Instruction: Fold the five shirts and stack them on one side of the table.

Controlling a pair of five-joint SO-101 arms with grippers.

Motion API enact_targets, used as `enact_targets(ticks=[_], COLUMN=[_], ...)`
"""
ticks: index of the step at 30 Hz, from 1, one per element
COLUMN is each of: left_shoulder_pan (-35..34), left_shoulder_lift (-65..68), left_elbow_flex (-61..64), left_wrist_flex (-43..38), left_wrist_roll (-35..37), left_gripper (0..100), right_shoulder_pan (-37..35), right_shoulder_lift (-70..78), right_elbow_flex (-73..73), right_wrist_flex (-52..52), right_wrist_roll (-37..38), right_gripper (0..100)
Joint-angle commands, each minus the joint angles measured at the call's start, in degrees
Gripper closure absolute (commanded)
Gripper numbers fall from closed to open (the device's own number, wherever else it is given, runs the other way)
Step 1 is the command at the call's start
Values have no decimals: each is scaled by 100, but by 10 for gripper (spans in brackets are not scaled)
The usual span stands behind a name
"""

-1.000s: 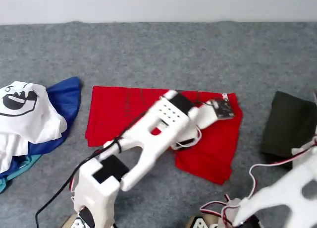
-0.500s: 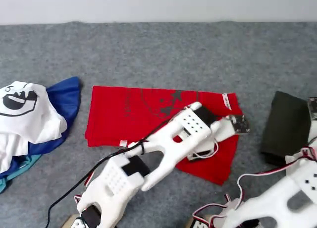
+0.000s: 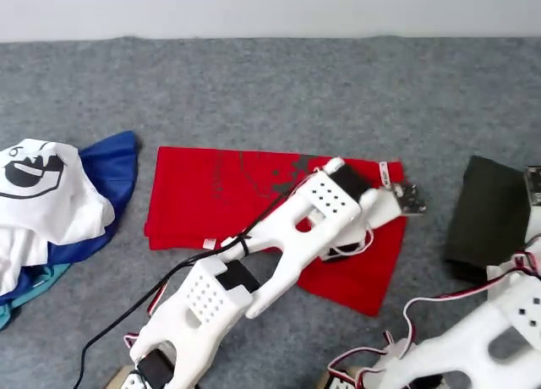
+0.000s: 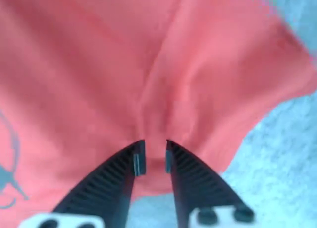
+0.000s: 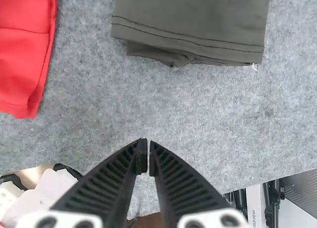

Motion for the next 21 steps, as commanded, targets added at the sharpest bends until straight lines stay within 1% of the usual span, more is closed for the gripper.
enact_targets(ticks=[1,4,8,13,16,19,21], left_shoulder_pan=[53,88,220,607,695,686,686], left_shoulder_lift=[-97,-97,-299,-1152,-1556,-1688,-1688], left_elbow_flex=[-514,-497,-409,347,840,1103,1138], left_wrist_flex=[211,220,220,220,211,202,202], left_wrist_roll=[211,237,237,211,202,211,220], left_gripper=[908,865,860,859,853,803,788], right_shoulder_pan=[48,57,57,57,57,57,57], right_shoulder_lift=[-101,-101,-101,-92,-57,-57,-57], right_elbow_flex=[-44,-44,-44,-44,-44,-44,-44], right_wrist_flex=[189,189,189,189,189,189,189], right_wrist_roll=[18,35,35,44,44,35,26], right_gripper=[990,990,990,990,990,990,990])
